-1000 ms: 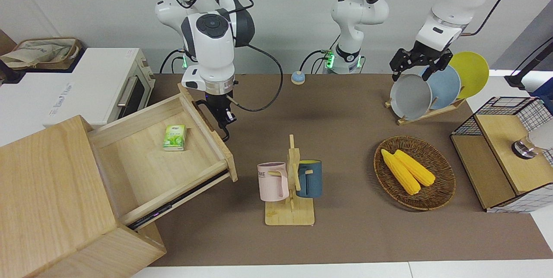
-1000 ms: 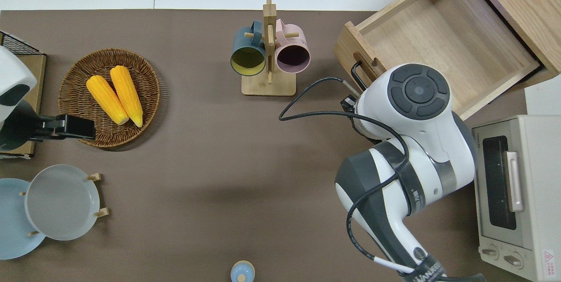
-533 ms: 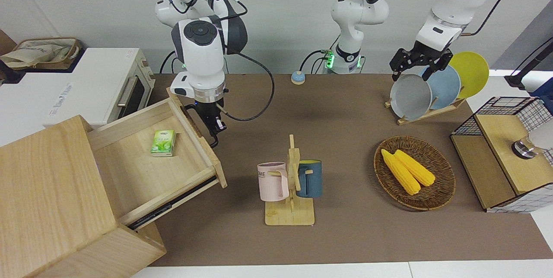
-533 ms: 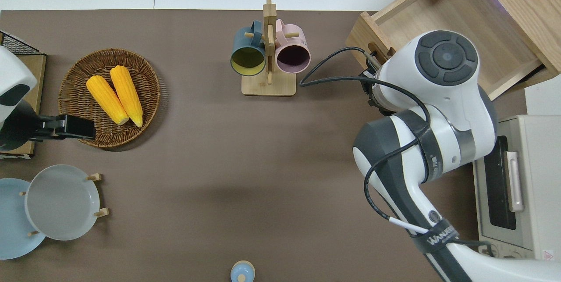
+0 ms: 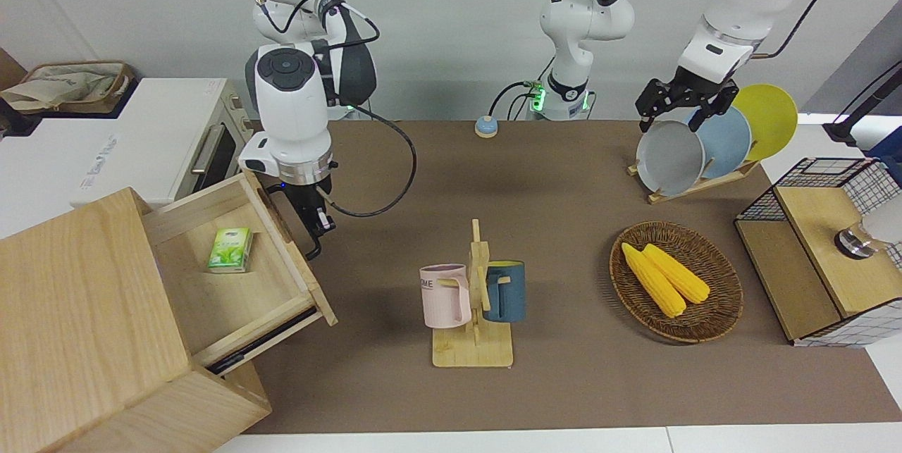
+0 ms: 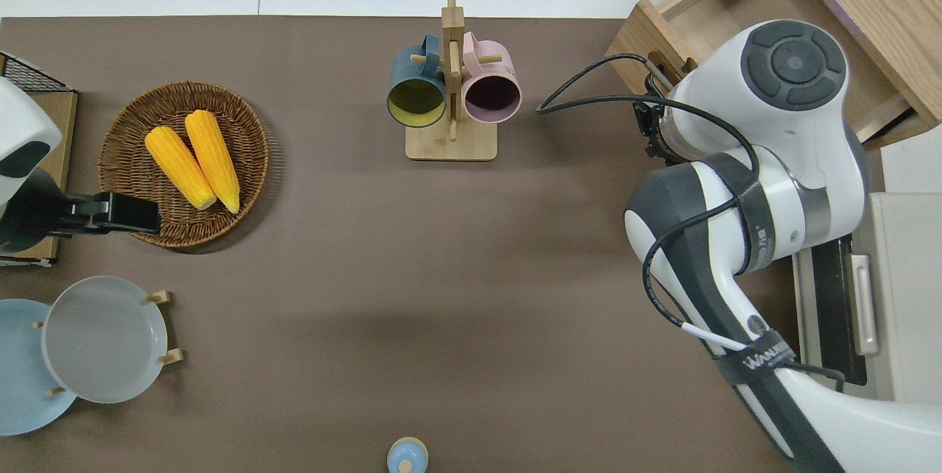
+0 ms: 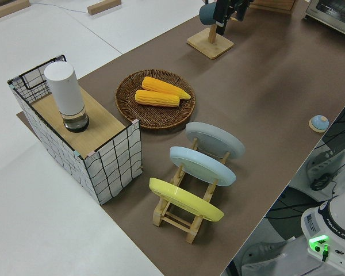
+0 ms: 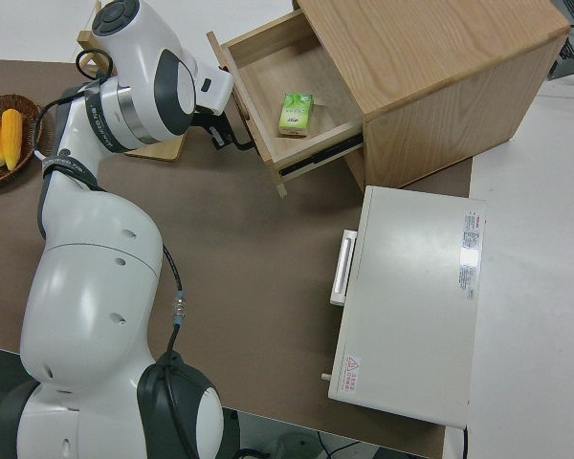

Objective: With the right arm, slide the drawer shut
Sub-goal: 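Push the open drawer with the right arm into the cabinet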

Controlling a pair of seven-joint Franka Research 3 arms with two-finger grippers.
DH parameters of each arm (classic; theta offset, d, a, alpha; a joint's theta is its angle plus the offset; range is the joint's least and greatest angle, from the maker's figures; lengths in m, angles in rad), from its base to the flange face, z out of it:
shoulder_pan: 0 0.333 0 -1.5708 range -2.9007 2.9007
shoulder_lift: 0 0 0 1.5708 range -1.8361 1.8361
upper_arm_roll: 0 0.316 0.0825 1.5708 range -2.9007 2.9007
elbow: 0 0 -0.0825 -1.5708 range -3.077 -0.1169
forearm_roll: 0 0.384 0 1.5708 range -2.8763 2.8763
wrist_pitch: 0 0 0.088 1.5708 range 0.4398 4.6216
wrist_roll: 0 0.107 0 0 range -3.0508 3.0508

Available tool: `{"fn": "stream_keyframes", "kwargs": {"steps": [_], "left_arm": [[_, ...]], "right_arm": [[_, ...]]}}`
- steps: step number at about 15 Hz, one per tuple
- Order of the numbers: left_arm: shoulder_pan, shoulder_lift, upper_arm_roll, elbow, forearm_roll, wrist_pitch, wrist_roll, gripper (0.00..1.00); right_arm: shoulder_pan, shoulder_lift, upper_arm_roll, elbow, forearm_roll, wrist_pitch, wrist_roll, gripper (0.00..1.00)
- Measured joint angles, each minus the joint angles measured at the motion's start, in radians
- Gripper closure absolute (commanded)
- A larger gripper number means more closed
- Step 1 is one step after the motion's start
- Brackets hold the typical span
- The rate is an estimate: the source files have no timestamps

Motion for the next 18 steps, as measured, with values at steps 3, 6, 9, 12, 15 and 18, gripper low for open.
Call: {"fn": "stream_keyframes", "kwargs": {"steps": [3, 6, 9, 12, 15, 18], "left_arm": [[0.0, 0.0, 0.0, 0.0, 0.0, 0.0, 0.0, 0.0], [0.0, 0.0, 0.0, 0.0, 0.0, 0.0, 0.0, 0.0], [0.0, 0.0, 0.0, 0.0, 0.0, 0.0, 0.0, 0.0], [0.0, 0.0, 0.0, 0.0, 0.0, 0.0, 0.0, 0.0], [0.0, 0.0, 0.0, 0.0, 0.0, 0.0, 0.0, 0.0], [0.0, 0.0, 0.0, 0.0, 0.0, 0.0, 0.0, 0.0]], "right_arm": [[-0.033, 0.017, -0.001, 0.021, -0.001, 0.001, -0.044, 1.0], [-0.065, 0.043, -0.014, 0.056, -0.001, 0.001, -0.134, 1.0], [-0.106, 0.076, -0.026, 0.095, -0.001, 0.001, -0.216, 1.0], [-0.136, 0.118, -0.034, 0.149, -0.001, 0.002, -0.247, 1.0], [-0.152, 0.146, -0.056, 0.177, -0.001, 0.009, -0.304, 1.0], [-0.166, 0.158, -0.068, 0.188, 0.003, 0.02, -0.359, 1.0]]}}
